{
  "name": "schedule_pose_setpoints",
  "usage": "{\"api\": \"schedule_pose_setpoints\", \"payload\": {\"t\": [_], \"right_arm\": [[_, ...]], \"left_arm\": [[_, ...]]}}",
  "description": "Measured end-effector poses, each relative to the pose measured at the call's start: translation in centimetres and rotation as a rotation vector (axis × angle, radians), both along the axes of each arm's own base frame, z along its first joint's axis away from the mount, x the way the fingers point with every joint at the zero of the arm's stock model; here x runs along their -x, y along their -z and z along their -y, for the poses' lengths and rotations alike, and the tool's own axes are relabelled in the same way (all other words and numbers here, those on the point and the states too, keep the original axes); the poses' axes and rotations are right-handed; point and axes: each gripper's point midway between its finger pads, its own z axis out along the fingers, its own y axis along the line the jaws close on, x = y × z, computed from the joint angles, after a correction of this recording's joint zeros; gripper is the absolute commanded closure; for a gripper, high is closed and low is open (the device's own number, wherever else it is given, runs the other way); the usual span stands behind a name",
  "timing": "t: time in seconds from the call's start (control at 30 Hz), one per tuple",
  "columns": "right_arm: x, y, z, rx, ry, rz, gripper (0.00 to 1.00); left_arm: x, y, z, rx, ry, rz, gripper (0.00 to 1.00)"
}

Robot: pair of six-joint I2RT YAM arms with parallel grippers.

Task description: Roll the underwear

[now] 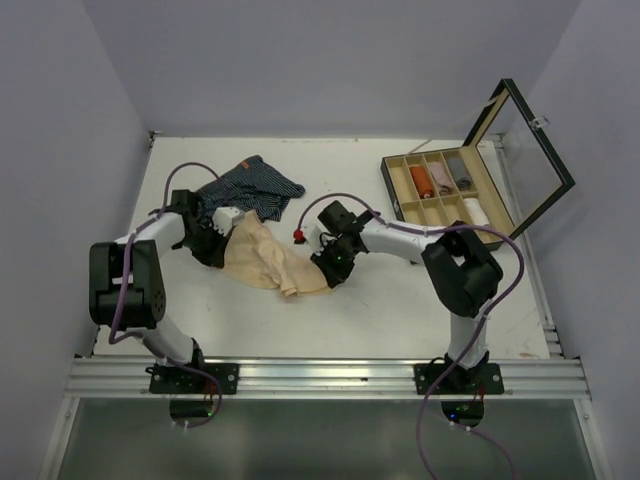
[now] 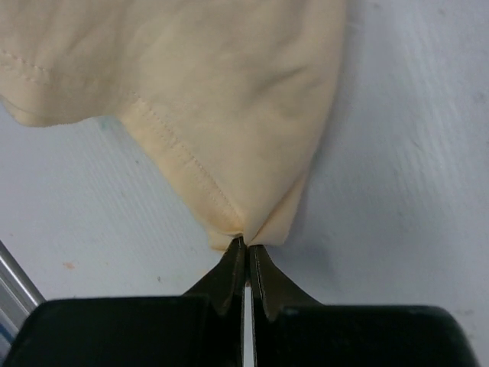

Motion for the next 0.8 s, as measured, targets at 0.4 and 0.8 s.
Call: {"api": "schedule_pose_setpoints", "payload": {"t": [0.4,0.8], "right_arm": [[-16.6,-13.9,4.8,-0.257,0.271,0.221,1.0],[-10.7,-16.4,7.6,-0.284,0.205,0.183,1.0]], "left_arm": [[-17.0,-15.0,2.4,0.199,-0.059,0.338,0.98],[-8.7,-18.3,4.7,0.279,0.051,0.307,0.97]]}}
